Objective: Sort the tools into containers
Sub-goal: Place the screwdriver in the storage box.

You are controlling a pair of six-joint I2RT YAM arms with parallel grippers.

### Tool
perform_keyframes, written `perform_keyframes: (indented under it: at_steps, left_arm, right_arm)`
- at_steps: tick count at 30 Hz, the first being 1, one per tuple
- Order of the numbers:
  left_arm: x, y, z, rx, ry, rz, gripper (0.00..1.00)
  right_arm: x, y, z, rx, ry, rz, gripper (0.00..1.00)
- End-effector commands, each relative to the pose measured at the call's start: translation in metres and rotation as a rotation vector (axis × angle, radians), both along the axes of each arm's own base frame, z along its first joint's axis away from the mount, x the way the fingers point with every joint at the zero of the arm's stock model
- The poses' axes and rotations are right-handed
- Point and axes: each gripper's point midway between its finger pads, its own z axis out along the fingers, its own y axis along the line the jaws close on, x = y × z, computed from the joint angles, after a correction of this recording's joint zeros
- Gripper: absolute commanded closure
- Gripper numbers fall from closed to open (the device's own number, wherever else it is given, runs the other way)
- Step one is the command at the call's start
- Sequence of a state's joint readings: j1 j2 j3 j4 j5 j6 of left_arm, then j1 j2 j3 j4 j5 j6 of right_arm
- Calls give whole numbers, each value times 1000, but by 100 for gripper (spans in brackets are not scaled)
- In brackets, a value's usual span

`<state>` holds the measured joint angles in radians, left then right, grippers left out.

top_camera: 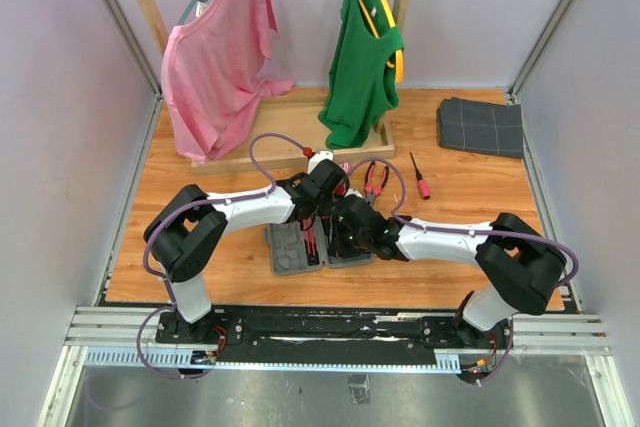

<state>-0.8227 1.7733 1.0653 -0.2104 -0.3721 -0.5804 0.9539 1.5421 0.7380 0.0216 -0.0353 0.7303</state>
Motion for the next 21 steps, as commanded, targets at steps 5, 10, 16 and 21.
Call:
perform_keyframes:
  at_steps: [5, 10, 16, 21]
  left_arm:
    - [-20, 18, -34, 89, 82, -3, 75]
    - [-19, 18, -35, 88, 82, -4, 75]
    - [-21, 17, -36, 85, 86, -7, 75]
    - [-22, 18, -36, 75, 84, -9, 76]
  right_arm:
    - [-25, -45, -46, -234, 85, -30, 99]
    - [-30, -54, -61, -281, 114, -47, 99]
    - [-40, -80, -89, -368, 145, -91, 100]
    - [-53, -106, -112, -446, 181, -136, 99]
